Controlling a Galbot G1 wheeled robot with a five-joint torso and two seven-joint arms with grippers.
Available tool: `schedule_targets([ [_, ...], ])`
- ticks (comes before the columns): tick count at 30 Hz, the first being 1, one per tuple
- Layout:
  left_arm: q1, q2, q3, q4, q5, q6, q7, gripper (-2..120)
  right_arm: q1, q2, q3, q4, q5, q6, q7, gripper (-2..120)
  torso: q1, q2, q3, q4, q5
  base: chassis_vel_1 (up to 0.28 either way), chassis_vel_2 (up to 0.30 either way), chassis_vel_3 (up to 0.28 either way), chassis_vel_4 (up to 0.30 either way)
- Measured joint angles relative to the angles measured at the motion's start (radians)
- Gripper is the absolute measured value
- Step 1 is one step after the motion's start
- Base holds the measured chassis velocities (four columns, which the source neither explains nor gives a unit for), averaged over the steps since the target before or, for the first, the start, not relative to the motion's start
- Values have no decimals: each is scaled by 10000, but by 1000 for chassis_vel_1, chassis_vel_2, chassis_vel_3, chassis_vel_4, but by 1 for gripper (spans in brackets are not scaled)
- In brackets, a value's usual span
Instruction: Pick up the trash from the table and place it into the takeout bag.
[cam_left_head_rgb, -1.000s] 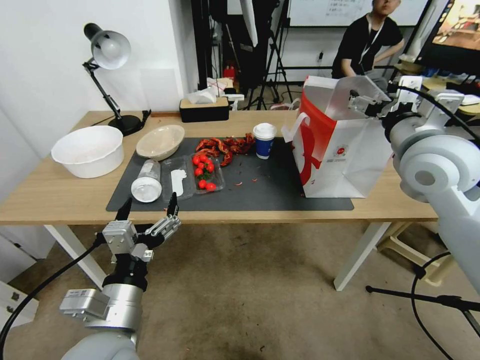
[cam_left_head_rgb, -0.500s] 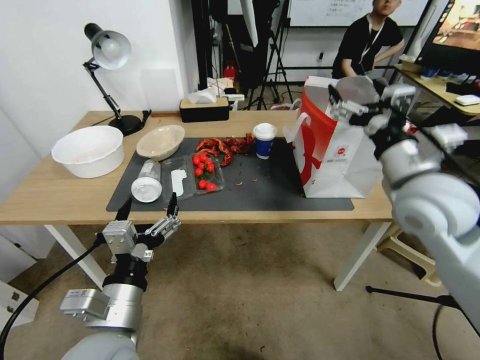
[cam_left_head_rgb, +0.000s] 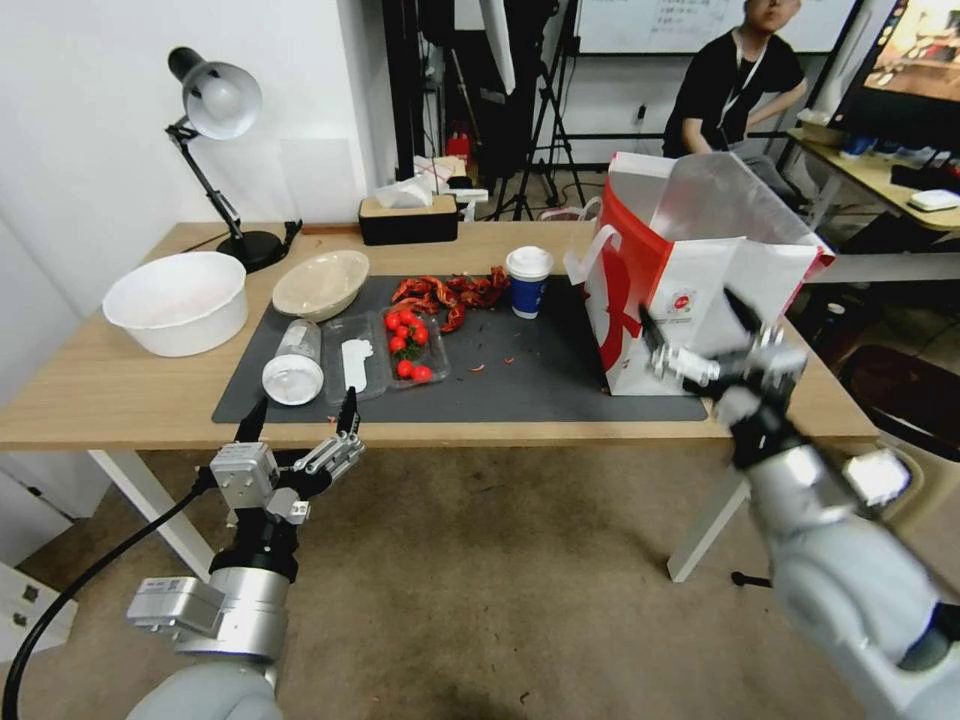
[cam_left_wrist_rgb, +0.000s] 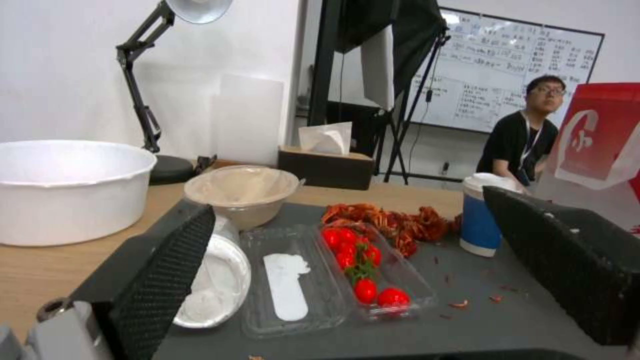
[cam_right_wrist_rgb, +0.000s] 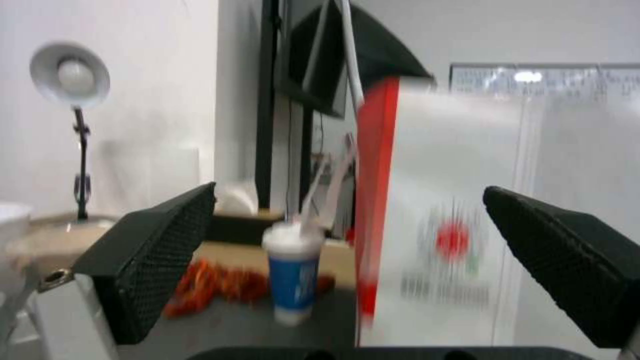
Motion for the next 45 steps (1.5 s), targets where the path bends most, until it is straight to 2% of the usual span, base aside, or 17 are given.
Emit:
schedule_targets([
  [1,0,0,0,0,0,0,0,100,0,0,0,0,0,0,0,100,0,0,0,0,0,0,0,0,0],
  [3,17,20,-2,8,0,0,0,100,-605,564,-252,-412,-636,528,-107,100,-1,1,-1,1,-4,0,0,0,0],
  [7,41,39,-18,7,0,-1,-4,100,-1087,947,-577,-741,-995,791,-146,100,0,1,0,1,-5,0,0,0,0],
  [15,62,65,-27,64,-4,-34,-31,100,-1582,1345,-1067,-1051,-1073,755,-213,100,0,1,0,2,-4,0,0,0,0],
  [36,36,37,19,288,16,-157,-89,100,-1438,1484,-1218,-1301,-1085,444,-101,100,0,0,1,1,-3,0,0,0,0],
  [45,49,7,20,274,16,-157,-110,100,-157,1273,-1833,-1164,-984,-319,61,100,1,0,1,2,-4,0,0,0,0],
])
